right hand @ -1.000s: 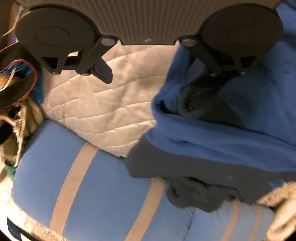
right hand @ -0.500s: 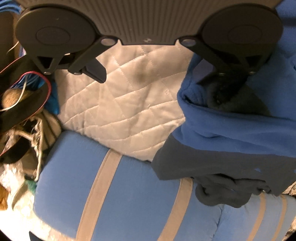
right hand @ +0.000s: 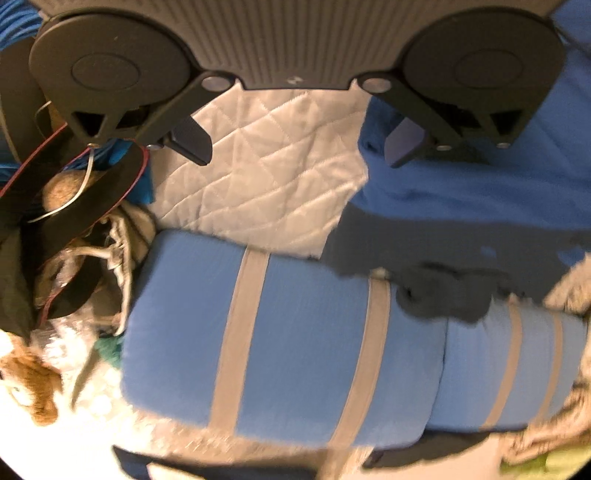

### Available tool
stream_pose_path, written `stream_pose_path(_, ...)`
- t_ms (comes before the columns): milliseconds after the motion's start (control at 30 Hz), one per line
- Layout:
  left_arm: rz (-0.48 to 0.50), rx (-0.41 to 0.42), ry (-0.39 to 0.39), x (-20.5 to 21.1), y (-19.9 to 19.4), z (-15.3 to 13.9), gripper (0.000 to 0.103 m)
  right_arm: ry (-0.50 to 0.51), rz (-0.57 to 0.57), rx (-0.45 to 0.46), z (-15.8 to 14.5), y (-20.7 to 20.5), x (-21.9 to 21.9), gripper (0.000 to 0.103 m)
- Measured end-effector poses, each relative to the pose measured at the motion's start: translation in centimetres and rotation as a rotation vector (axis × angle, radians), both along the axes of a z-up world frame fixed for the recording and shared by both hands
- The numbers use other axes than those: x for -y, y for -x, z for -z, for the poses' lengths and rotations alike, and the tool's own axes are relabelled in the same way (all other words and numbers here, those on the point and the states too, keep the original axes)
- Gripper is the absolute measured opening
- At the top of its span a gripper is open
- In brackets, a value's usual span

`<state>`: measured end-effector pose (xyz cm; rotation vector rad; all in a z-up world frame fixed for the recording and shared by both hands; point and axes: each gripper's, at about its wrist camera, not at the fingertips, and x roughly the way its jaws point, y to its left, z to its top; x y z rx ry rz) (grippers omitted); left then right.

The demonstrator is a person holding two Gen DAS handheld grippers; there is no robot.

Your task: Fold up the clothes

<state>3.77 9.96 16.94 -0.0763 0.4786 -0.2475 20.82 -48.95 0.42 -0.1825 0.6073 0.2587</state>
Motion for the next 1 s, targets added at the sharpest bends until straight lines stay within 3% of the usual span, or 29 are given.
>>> stream_pose_path(200, -0.037, 0.088, -0.044, -1.2, 2.6, -3.0, 0.079, -0.146, 0.074, 0.139, -6.4, 2.3, 3.6, 0.103)
stream_pose_path(367, -0.058, 0.102, 0.044, -3.6, 4.5, -4.9, 0.079, -0.313, 0.155, 0.243, -11.9, 4.5, 7.9, 0.103)
stream_pose_path(400, -0.077, 0.122, 0.025, -3.9, 5.1, -5.3, 0.079, -0.335, 0.167, 0.264, -12.8, 5.0, 8.6, 0.103)
stream_pose_path(500, -0.102, 0.152, 0.000, -4.8, 6.6, -6.2, 0.080, -0.370, 0.190, 0.315, -15.1, 6.5, 10.6, 0.103)
stream_pose_path(667, -0.108, 0.156, -0.010, -6.3, 9.0, -6.8, 0.080, -0.341, 0.206, 0.347, -17.9, 9.5, 13.1, 0.103)
stream_pose_path(833, -0.059, 0.062, 0.045, -7.5, 10.3, -3.1, 0.083, -0.291, 0.138, 0.331, -18.0, 13.4, 14.4, 0.103)
stream_pose_path(1000, -0.026, -0.089, 0.138, -7.4, 9.4, 4.3, 0.083, -0.283, 0.079, 0.246, -13.4, 16.1, 14.4, 0.103)
